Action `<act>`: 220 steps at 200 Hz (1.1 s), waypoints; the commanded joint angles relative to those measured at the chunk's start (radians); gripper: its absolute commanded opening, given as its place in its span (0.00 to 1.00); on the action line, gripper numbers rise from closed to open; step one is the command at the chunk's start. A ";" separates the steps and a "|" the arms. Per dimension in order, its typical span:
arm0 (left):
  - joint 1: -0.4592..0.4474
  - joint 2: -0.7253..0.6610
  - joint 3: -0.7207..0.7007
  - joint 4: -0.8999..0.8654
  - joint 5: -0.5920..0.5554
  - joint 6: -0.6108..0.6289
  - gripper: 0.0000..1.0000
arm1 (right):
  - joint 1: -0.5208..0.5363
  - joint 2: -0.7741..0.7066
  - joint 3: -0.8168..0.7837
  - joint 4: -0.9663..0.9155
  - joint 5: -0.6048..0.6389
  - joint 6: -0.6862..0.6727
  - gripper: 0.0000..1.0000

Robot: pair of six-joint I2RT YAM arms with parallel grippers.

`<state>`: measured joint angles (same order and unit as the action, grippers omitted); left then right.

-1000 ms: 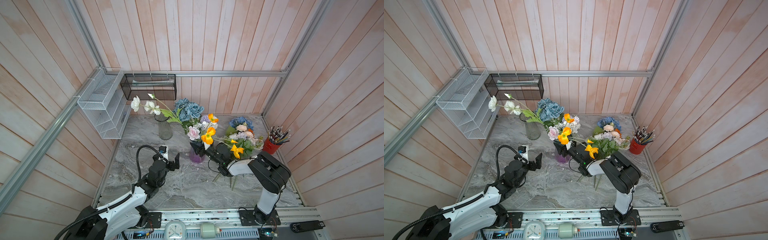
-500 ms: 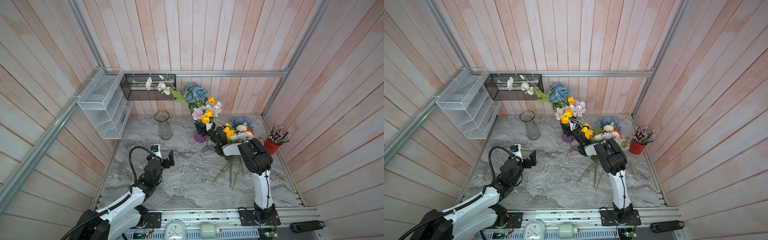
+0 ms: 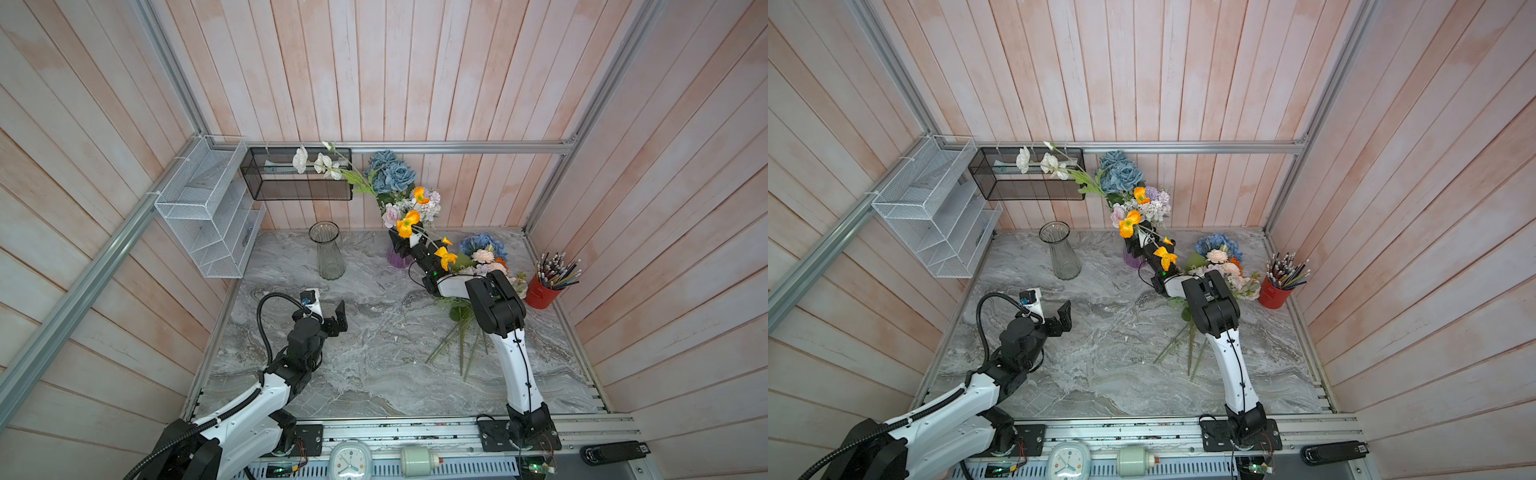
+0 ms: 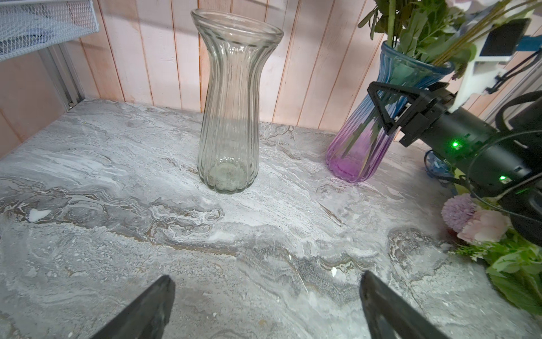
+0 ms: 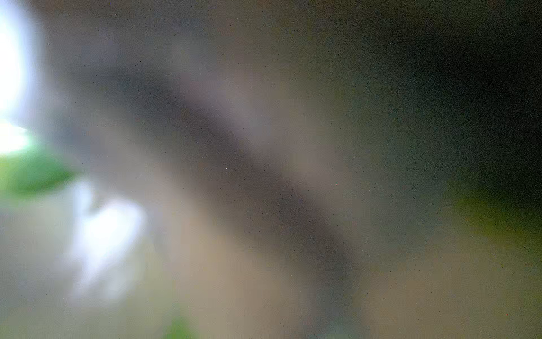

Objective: Arrange flowers in a vase
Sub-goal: Move the vase to the top-center of the table.

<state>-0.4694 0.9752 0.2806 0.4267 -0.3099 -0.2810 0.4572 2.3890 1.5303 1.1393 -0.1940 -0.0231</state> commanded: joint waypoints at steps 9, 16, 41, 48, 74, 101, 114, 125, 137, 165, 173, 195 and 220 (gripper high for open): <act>0.005 0.005 0.005 0.004 0.015 0.008 1.00 | -0.006 -0.041 0.034 0.113 -0.028 0.022 0.55; 0.005 0.002 0.005 0.003 0.014 0.007 1.00 | -0.006 -0.048 0.028 0.107 -0.032 0.026 0.64; 0.005 0.000 0.008 0.003 0.012 0.009 1.00 | -0.005 -0.070 -0.001 0.099 -0.036 0.033 0.87; 0.005 -0.003 0.011 0.000 0.007 0.016 1.00 | -0.006 -0.075 -0.010 0.099 -0.036 0.033 0.93; 0.008 -0.007 0.031 -0.003 -0.001 0.044 1.00 | -0.005 -0.095 -0.050 0.097 -0.035 0.049 0.98; 0.010 0.005 0.049 0.025 -0.006 0.063 1.00 | -0.005 -0.134 -0.125 0.100 -0.027 0.074 0.98; 0.022 0.030 0.059 0.052 -0.004 0.065 1.00 | -0.002 -0.165 -0.180 0.105 -0.020 0.077 0.98; 0.043 0.060 0.071 0.080 0.016 0.061 1.00 | -0.002 -0.195 -0.232 0.106 -0.018 0.084 0.98; 0.068 0.105 0.084 0.135 0.039 0.059 1.00 | 0.000 -0.232 -0.290 0.106 -0.011 0.093 0.98; 0.123 0.239 0.160 0.222 0.081 0.070 1.00 | 0.003 -0.307 -0.398 0.090 -0.010 0.123 0.98; 0.136 0.278 0.185 0.246 0.094 0.072 1.00 | 0.005 -0.323 -0.420 0.084 -0.010 0.128 0.98; 0.170 0.382 0.254 0.311 0.136 0.089 1.00 | 0.019 -0.374 -0.491 0.074 -0.009 0.143 0.98; 0.198 0.485 0.335 0.355 0.150 0.129 1.00 | 0.052 -0.453 -0.570 0.036 0.000 0.146 0.98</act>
<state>-0.2962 1.3911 0.5480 0.6842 -0.2031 -0.2016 0.4755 2.0094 1.0142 1.2026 -0.2047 0.1009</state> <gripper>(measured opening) 0.998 0.983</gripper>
